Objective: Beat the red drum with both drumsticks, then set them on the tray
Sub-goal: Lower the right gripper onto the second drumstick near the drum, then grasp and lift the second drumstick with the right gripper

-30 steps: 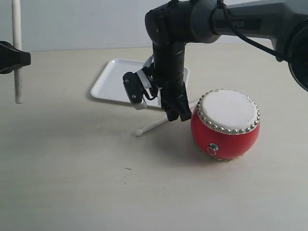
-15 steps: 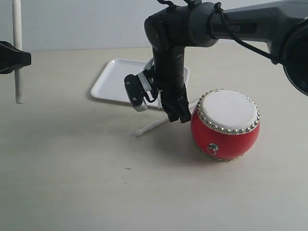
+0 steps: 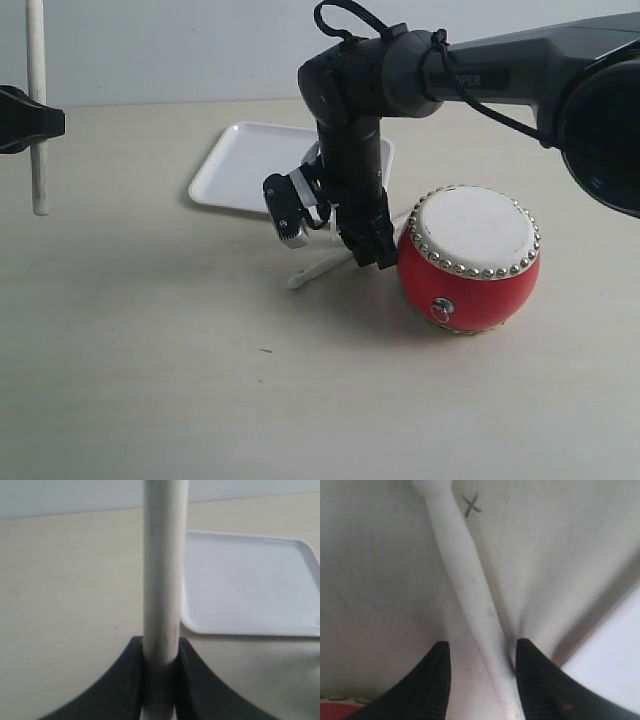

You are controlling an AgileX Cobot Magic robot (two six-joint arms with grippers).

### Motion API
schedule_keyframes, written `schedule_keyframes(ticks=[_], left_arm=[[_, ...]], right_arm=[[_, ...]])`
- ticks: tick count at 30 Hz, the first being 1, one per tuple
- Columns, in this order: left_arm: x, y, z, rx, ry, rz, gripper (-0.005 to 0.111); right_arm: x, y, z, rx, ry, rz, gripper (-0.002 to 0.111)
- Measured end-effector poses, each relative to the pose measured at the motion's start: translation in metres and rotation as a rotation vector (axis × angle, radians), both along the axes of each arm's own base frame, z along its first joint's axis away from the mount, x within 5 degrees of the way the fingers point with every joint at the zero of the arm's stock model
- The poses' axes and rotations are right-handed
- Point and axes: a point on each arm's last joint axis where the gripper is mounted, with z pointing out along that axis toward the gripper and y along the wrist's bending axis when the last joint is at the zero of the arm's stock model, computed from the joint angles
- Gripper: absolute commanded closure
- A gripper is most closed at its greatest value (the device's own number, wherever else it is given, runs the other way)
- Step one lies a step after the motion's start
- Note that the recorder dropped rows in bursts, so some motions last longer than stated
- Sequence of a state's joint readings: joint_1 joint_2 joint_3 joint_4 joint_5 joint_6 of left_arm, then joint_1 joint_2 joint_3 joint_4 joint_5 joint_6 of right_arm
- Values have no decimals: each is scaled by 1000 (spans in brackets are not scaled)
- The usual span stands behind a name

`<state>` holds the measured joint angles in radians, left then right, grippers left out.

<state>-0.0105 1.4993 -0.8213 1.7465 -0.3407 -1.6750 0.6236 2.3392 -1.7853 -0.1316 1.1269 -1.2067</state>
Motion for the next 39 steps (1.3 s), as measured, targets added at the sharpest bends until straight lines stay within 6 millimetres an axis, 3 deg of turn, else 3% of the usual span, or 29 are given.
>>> schedule_keyframes(ticks=[15,17,22,30,34,39], left_arm=[[0,0,0,0,0,0,107],[0,0,0,0,0,0,107],[0,0,0,0,0,0,107],[0,0,0,0,0,0,107],[0,0,0,0,0,0,107],[0,0,0,-1,0,-2,107]], right_arm=[[2,1,-7,0,-8,-1,73],[2,1,-7,0,-8,-1,79],[2,1,-7,0,-8,-1,108],[2,8,-3,32,-47,15,108],[0,24,28,112,-119,13,108],[0,34,106,292,-282,-121,108]])
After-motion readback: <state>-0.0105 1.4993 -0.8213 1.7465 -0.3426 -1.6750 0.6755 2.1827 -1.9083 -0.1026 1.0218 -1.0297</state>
